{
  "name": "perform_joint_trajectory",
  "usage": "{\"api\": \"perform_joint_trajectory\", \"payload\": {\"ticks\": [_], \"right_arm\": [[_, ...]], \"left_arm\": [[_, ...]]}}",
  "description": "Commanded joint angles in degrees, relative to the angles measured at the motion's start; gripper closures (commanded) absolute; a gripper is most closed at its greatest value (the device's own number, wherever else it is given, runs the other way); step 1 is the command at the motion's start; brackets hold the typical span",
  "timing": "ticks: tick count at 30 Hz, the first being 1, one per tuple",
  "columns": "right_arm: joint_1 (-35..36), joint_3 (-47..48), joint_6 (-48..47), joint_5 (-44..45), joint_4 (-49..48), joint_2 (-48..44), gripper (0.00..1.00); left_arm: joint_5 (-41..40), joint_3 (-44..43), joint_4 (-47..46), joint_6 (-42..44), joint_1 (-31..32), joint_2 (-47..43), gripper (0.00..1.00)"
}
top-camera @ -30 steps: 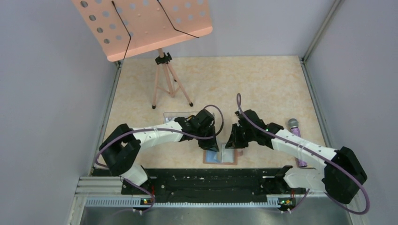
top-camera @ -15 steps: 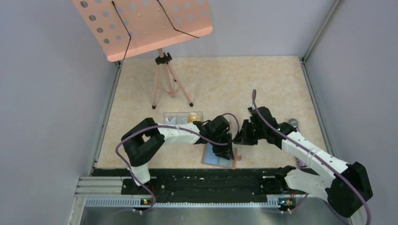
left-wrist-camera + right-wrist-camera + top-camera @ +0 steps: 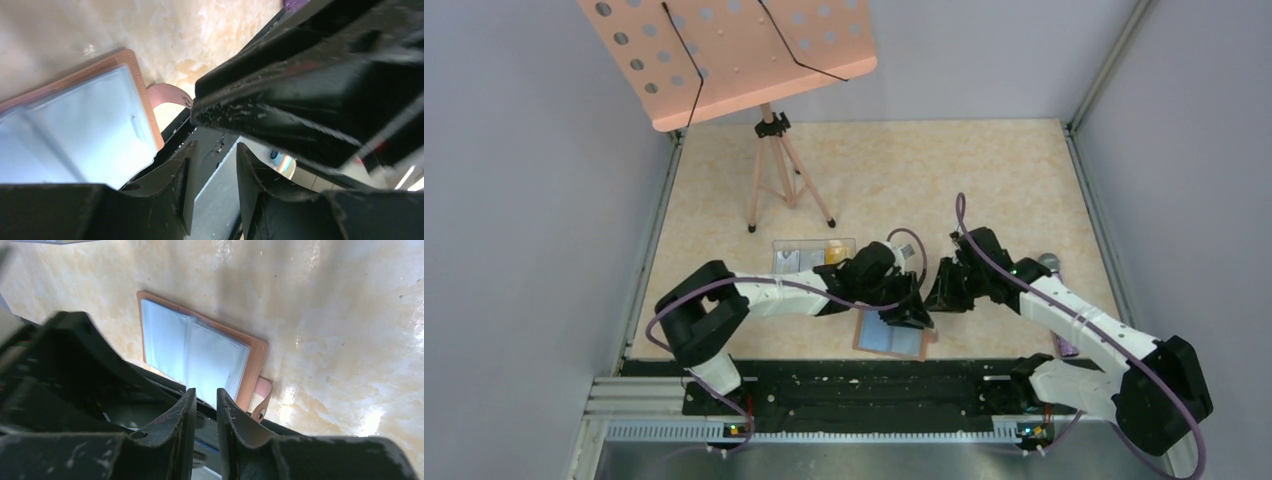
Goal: Put the credit cards into the card holder
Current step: Insert the credit card into the card holder, then pick up the credit card from the storage box.
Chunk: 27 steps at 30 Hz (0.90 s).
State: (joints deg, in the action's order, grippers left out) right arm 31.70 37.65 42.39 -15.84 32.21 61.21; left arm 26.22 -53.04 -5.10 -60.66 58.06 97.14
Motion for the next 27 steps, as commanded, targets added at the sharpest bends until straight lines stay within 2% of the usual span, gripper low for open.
{"api": "perform_joint_trajectory", "payload": {"ticks": [1, 5, 8, 11, 15, 17, 21, 27], "right_arm": [[-0.06, 3.77, -1.53, -2.13, -1.07, 1.78, 0.76], [0.03, 4.54, -1.48, -3.69, -3.62, 4.25, 0.7], [0.26, 5.54, -1.01, -5.07, -6.16, 6.95, 0.67], [1.08, 7.44, -0.71, -6.02, -8.57, 11.03, 0.63], [2.88, 12.87, -0.99, -6.63, -10.12, 17.55, 0.56], [3.9, 15.61, -0.99, -6.73, -11.01, 20.89, 0.53], [5.47, 20.75, -0.8, -7.21, -12.71, 27.07, 0.49], [6.24, 27.19, -0.09, -8.95, -14.65, 35.75, 0.46]], "left_arm": [[1.48, 8.26, -13.55, -4.21, -4.7, -7.41, 0.6], [4.25, 16.95, -17.27, -5.84, -11.71, -14.88, 0.6], [6.13, 21.18, -14.78, -4.64, -18.76, -21.63, 0.59], [5.91, 21.88, -4.49, -0.3, -26.01, -28.24, 0.52], [0.9, 17.1, 11.75, 7.72, -33.82, -34.04, 0.48], [-2.61, 12.89, 19.73, 13.15, -36.9, -34.02, 0.48], [-11.58, 2.07, 34.81, 22.82, -38.51, -28.21, 0.5], [-11.52, -6.96, 41.7, 29.31, -38.99, -16.03, 0.53]]}}
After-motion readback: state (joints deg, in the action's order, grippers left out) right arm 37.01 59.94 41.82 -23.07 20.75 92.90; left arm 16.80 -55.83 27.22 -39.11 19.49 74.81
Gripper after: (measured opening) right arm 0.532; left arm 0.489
